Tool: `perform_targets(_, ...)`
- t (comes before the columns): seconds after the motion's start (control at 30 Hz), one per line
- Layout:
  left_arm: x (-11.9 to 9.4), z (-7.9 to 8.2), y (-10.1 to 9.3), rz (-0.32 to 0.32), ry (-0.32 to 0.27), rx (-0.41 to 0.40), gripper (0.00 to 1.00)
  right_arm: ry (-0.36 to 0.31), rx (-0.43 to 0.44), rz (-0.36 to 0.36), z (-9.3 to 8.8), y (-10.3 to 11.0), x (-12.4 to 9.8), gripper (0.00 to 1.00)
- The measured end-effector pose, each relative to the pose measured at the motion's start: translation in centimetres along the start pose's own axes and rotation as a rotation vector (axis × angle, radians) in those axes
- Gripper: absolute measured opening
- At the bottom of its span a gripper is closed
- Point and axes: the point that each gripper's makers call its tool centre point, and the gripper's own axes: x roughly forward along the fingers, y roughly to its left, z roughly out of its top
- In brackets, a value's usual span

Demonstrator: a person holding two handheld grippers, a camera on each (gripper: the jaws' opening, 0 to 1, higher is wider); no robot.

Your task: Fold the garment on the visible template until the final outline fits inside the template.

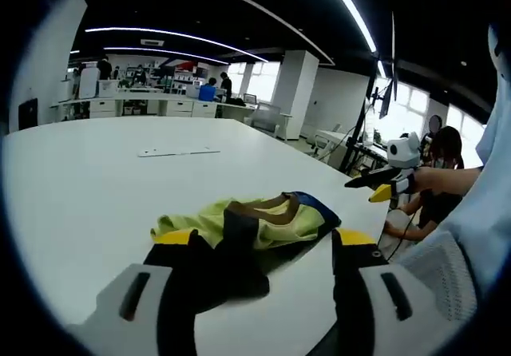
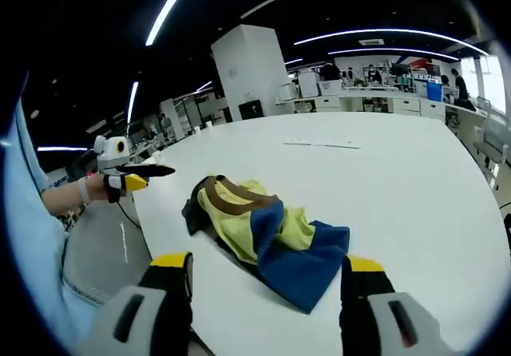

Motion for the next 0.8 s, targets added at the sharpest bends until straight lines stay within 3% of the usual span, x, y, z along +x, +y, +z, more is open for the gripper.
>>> perform_targets(0.3,0.2,-0.1,0.2,0.015,-0.004,-0.009,0.73,0.011,-0.007,0.014,0.1,0.3,0.3,0.73)
perform_targets(0.43,0.2,-0.4,-0.2,0.001,0.001,-0.021,0.58,0.012,-0.006,0.017,0.1,0.3,0.5,0.72)
perform_targets(0.53,0.3,-0.6,0.2,0.027,0.0,-0.021,0.64,0.007,-0.012,0.019,0.2,0.3,0.5,0.71)
perform_targets(0.67,0.4,-1.0,-0.2,0.001,0.009,-0.038,0.51,0.001,0.0,0.022,0.2,0.3,0.6,0.71)
perform_targets(0.8,0.6,-1.2,0.0,0.017,0.02,-0.022,0.58,-0.005,0.001,0.02,0.2,0.3,0.6,0.7)
